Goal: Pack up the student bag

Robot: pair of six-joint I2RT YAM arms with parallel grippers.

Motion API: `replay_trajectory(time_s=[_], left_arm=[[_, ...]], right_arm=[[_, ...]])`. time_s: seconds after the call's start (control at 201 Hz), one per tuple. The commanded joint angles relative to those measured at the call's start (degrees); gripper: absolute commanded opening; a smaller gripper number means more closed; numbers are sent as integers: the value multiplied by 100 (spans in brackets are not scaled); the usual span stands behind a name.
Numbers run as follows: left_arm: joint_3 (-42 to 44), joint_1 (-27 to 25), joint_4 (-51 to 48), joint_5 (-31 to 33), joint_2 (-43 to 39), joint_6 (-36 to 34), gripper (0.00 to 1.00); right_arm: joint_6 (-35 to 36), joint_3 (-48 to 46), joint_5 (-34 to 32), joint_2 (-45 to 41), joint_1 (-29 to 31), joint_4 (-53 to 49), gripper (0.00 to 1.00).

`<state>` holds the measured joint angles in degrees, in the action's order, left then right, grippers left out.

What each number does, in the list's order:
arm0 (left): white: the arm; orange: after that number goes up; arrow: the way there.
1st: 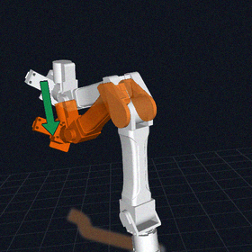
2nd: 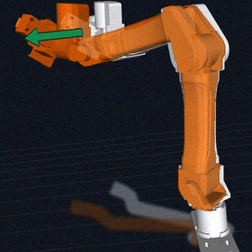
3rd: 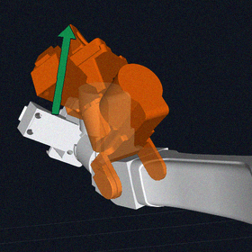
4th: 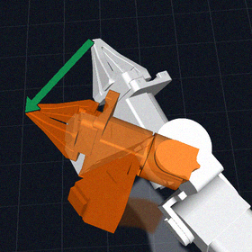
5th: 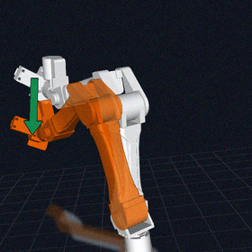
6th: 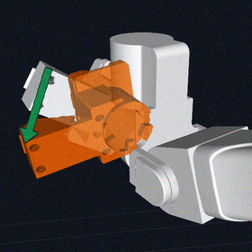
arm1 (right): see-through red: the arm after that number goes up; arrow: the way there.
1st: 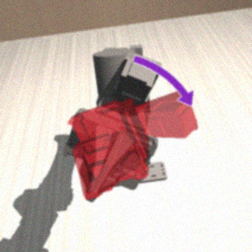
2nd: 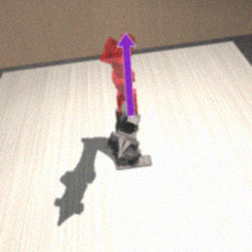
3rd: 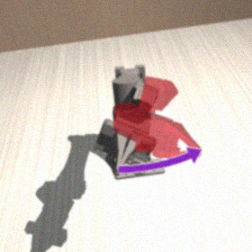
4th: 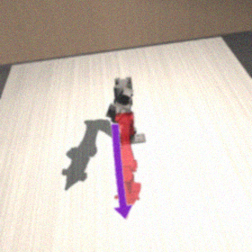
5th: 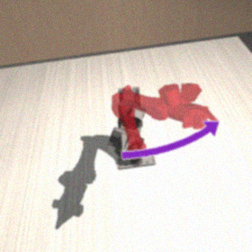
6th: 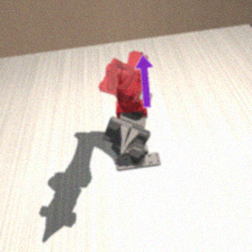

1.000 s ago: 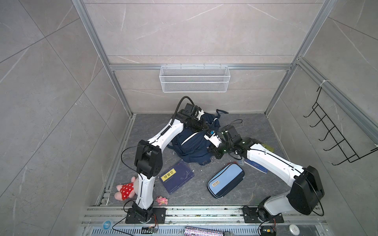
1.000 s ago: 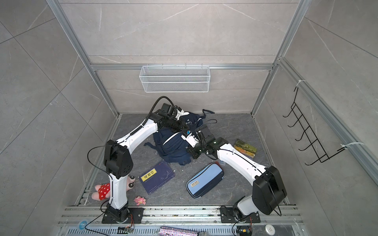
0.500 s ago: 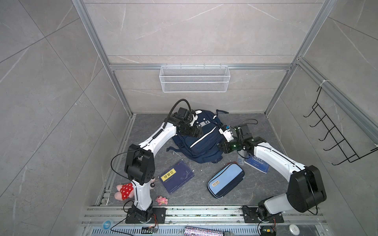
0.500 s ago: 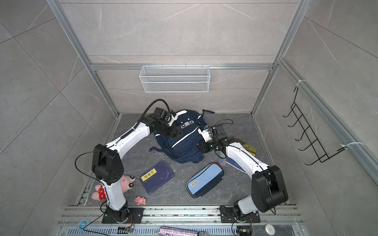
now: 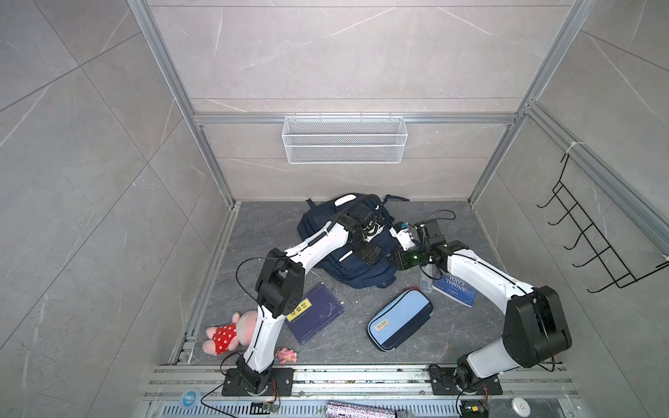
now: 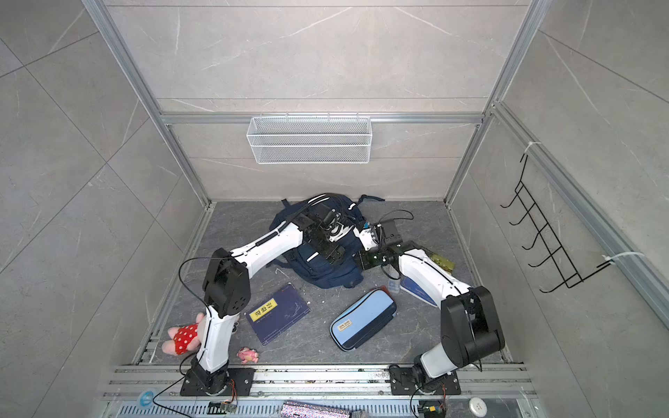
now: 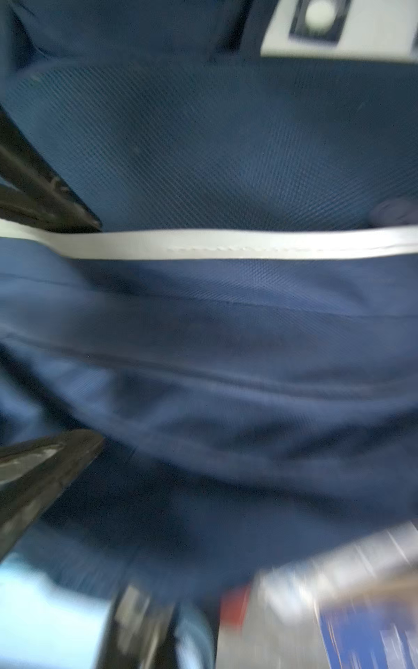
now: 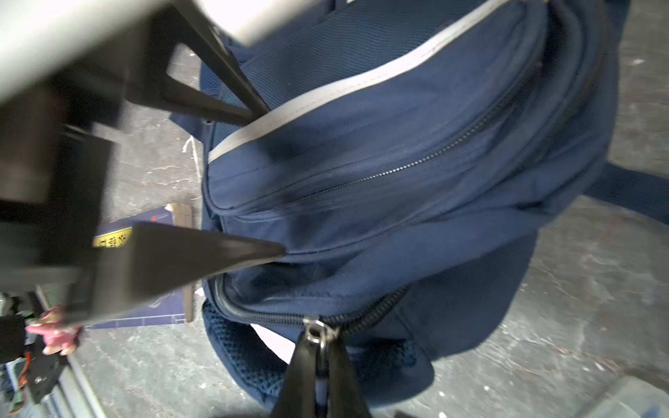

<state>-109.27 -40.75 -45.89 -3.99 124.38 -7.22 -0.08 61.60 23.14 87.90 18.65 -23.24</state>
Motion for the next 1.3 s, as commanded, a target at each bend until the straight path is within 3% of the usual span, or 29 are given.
replay_trajectory(time_s=[0.0, 0.09, 0.209, 0.269, 0.418, 0.607, 0.812, 0.951, 1.086, 1.3], left_arm=[[-317, 8, 45, 864, 234, 1, 80], [-323, -24, 121, 1205, 336, -8, 65], [-287, -29, 183, 1094, 364, 27, 26], [-337, -21, 175, 937, 295, 119, 0], [-548, 181, 181, 234, -132, 852, 0], [-814, 908, 616, -1045, -551, 2633, 0], [-2176, 1129, 226, -1981, -157, 3518, 0], [-2388, 1099, 317, -2130, -154, 4209, 0], [-2320, 1000, 342, -1918, -237, 4412, 0], [-1847, 1000, 1384, -2238, -368, 5520, 0]], right_arm=[[199, 158, -211, -78, -45, -93, 0], [261, 176, -239, -63, -64, -154, 0], [343, 194, -239, -42, -87, -145, 0], [454, 214, -226, -33, -83, -162, 0], [822, 181, -130, -131, -88, -219, 0], [1259, 48, -218, -349, 27, -355, 0], [1453, 89, -499, -398, 643, -449, 0], [1176, 144, -573, -424, 1075, -252, 0], [878, 193, -573, -401, 1343, -4, 0], [134, -65, -265, -303, 1589, 640, 0]])
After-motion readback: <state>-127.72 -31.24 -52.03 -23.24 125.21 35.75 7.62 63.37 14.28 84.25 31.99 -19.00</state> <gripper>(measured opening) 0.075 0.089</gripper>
